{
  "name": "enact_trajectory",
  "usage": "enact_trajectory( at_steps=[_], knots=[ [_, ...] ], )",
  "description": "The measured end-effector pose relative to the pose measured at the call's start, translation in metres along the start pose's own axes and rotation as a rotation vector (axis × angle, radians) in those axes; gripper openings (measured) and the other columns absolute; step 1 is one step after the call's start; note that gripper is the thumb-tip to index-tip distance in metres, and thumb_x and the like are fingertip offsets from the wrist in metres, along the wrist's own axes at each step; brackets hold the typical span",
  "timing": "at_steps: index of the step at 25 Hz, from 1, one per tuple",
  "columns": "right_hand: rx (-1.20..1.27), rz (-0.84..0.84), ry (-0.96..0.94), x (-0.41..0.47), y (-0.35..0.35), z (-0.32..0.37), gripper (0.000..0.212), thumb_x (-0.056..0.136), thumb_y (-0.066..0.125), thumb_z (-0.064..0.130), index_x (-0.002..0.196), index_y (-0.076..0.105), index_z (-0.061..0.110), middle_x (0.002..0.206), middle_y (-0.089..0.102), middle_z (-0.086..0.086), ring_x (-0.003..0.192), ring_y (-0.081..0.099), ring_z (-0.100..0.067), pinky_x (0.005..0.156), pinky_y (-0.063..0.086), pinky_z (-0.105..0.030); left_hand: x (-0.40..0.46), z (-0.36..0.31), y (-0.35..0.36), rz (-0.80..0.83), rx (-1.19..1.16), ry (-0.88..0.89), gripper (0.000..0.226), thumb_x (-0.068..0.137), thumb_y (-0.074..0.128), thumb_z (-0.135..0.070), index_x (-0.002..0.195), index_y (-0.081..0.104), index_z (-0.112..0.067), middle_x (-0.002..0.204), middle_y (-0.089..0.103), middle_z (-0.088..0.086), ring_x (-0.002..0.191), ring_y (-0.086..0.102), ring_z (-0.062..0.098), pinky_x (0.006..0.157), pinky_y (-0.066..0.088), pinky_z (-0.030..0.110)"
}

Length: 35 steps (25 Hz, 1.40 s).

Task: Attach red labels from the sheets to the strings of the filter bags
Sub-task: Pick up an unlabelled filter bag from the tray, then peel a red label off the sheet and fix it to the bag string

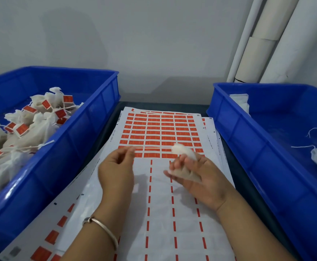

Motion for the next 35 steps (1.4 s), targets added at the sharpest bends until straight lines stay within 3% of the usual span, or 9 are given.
enact_trajectory(
  at_steps=[2, 4, 8, 13, 15, 18, 22, 30, 35],
  knots=[
    [0.252, -0.097, -0.078, 0.004, -0.014, 0.006, 0.030, 0.070, 0.082, 0.031, 0.095, 0.074, 0.017, 0.099, 0.070, -0.008, 0.099, 0.068, -0.023, 0.086, 0.053, -0.044, -0.009, 0.007, 0.026, 0.233, 0.267, 0.029, 0.012, 0.088, 0.062, -0.028, 0.077, 0.065, -0.033, 0.076, 0.062, -0.020, 0.065, 0.062, -0.001, 0.042, 0.037, 0.004],
    [0.371, -0.226, -0.127, 0.005, -0.030, 0.011, 0.022, 0.075, 0.074, 0.028, 0.095, 0.075, 0.018, 0.107, 0.071, -0.009, 0.098, 0.069, -0.025, 0.079, 0.055, -0.041, -0.021, 0.007, 0.046, 0.457, 0.484, 0.148, 0.018, 0.088, 0.063, -0.028, 0.072, 0.062, -0.037, 0.075, 0.060, -0.024, 0.070, 0.059, 0.001, 0.047, 0.039, 0.004],
    [0.113, -0.366, -0.068, 0.005, -0.044, 0.006, 0.018, 0.089, 0.059, 0.029, 0.095, 0.075, 0.032, 0.112, 0.071, 0.001, 0.102, 0.068, -0.023, 0.079, 0.056, -0.036, -0.041, 0.002, 0.065, 0.733, 0.657, 0.355, 0.019, 0.090, 0.059, -0.027, 0.076, 0.057, -0.041, 0.077, 0.053, -0.032, 0.075, 0.057, -0.002, 0.055, 0.039, -0.003],
    [-0.476, -0.355, -0.012, 0.002, -0.031, 0.003, 0.021, 0.095, 0.053, 0.033, 0.099, 0.069, 0.046, 0.099, 0.068, 0.023, 0.091, 0.067, -0.007, 0.071, 0.054, -0.022, -0.043, -0.013, 0.058, 0.681, 0.496, 0.422, 0.022, 0.087, 0.061, -0.022, 0.072, 0.054, -0.036, 0.077, 0.057, -0.020, 0.079, 0.054, -0.005, 0.062, 0.040, 0.000],
    [-0.627, -0.278, -0.004, 0.002, -0.021, 0.001, 0.019, 0.095, 0.053, 0.035, 0.100, 0.067, 0.046, 0.096, 0.067, 0.026, 0.088, 0.065, 0.000, 0.061, 0.051, -0.013, -0.044, -0.020, 0.054, 0.641, 0.454, 0.485, 0.021, 0.086, 0.063, -0.025, 0.073, 0.054, -0.037, 0.084, 0.054, -0.024, 0.089, 0.045, -0.014, 0.066, 0.041, 0.000],
    [-0.845, -0.180, 0.002, 0.002, -0.009, -0.005, 0.011, 0.093, 0.053, 0.043, 0.099, 0.061, 0.046, 0.093, 0.065, 0.026, 0.088, 0.063, 0.000, 0.064, 0.047, -0.008, -0.047, -0.026, 0.055, 0.647, 0.412, 0.568, 0.017, 0.086, 0.063, -0.031, 0.077, 0.055, -0.042, 0.098, 0.047, -0.037, 0.100, 0.039, -0.017, 0.076, 0.038, -0.001],
    [-0.911, -0.050, -0.045, 0.001, 0.006, -0.008, 0.014, 0.092, 0.057, 0.033, 0.090, 0.059, 0.047, 0.090, 0.066, 0.022, 0.090, 0.062, 0.001, 0.065, 0.050, -0.008, -0.051, -0.024, 0.060, 0.719, 0.344, 0.553, 0.021, 0.088, 0.060, -0.026, 0.079, 0.057, -0.044, 0.101, 0.047, -0.041, 0.103, 0.042, -0.016, 0.081, 0.037, -0.001],
    [-0.931, -0.018, -0.134, 0.002, 0.014, -0.008, 0.019, 0.089, 0.063, 0.026, 0.078, 0.060, 0.041, 0.080, 0.063, 0.023, 0.080, 0.059, 0.003, 0.059, 0.047, -0.005, -0.041, -0.010, 0.057, 0.661, 0.257, 0.366, 0.013, 0.094, 0.049, -0.027, 0.085, 0.052, -0.036, 0.088, 0.055, -0.032, 0.086, 0.053, -0.012, 0.061, 0.042, 0.001],
    [-0.891, -0.200, -0.308, -0.001, 0.012, 0.005, 0.024, 0.083, 0.068, 0.018, 0.081, 0.055, 0.038, 0.085, 0.058, 0.028, 0.085, 0.056, 0.008, 0.059, 0.044, -0.002, -0.036, -0.005, 0.054, 0.581, 0.207, 0.293, 0.015, 0.095, 0.048, -0.024, 0.083, 0.054, -0.031, 0.081, 0.058, -0.022, 0.078, 0.057, -0.002, 0.061, 0.048, 0.008]
  ],
)
Point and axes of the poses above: each hand's wrist, its own x-axis towards the middle knuckle, its own y-axis out of the palm, z = x × y, the point moved 8 cm from there along x, towards the middle knuckle
